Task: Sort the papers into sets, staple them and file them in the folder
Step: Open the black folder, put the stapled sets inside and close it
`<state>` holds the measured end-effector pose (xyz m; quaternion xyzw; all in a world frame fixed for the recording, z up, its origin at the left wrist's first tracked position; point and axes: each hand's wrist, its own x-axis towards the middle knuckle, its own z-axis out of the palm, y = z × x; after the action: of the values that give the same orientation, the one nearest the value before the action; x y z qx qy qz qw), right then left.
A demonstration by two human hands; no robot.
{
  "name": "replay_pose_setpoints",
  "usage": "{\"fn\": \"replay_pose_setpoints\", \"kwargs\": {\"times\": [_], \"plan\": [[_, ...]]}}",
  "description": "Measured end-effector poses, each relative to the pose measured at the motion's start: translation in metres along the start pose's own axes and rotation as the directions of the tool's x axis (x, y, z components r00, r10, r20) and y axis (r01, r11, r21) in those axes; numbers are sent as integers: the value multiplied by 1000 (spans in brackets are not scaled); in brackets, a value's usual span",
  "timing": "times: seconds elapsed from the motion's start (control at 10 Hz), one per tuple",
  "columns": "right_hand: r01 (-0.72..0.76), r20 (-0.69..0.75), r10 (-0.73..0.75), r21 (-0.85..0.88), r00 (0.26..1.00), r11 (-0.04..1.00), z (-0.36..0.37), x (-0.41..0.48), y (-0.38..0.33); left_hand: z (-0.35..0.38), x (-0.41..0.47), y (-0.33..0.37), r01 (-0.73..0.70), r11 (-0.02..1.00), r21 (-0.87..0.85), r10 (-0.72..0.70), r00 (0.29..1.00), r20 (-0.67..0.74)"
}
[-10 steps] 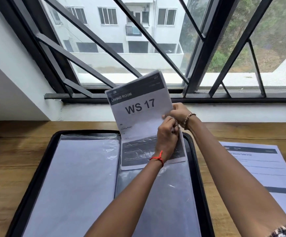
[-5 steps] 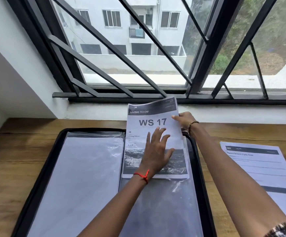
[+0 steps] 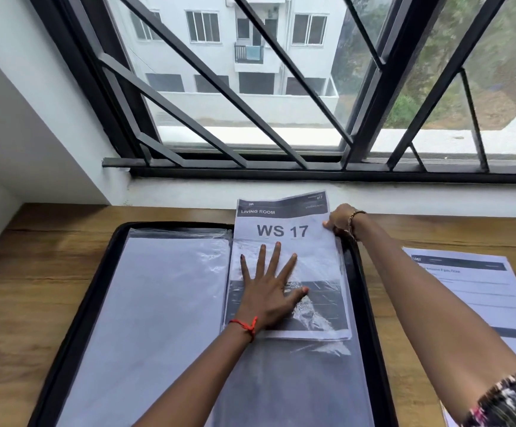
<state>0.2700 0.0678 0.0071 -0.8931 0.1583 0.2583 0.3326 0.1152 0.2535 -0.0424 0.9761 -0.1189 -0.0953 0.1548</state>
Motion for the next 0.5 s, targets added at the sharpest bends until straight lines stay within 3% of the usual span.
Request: {"fn": "replay_pose_setpoints", "kwargs": {"times": [0.1,0.2,0.3,0.4,0.5], "plan": [[-55,179,95,-212,979,976,-12,-24,-18,0,0,-3,-20,1000,-4,20,1000,7],[-126,112,218,-536,969,835,-17,-25,-35,-1,1,-6,-28,1000,8,28,1000,-5],[-71,-144,-29,-646,989,760,-2,-15,-46,-1,0,-6,-14,1000,-10,13,1000,-20],[251,-28,-349,-641,937,725,24,-13,-65,-3,-4,-5,12,1000,-14,-12,999,-44],[409,104,-438,-594,893,693,51,-15,-77,-9,-16,-7,20,1000,-4,-20,999,-39]]}}
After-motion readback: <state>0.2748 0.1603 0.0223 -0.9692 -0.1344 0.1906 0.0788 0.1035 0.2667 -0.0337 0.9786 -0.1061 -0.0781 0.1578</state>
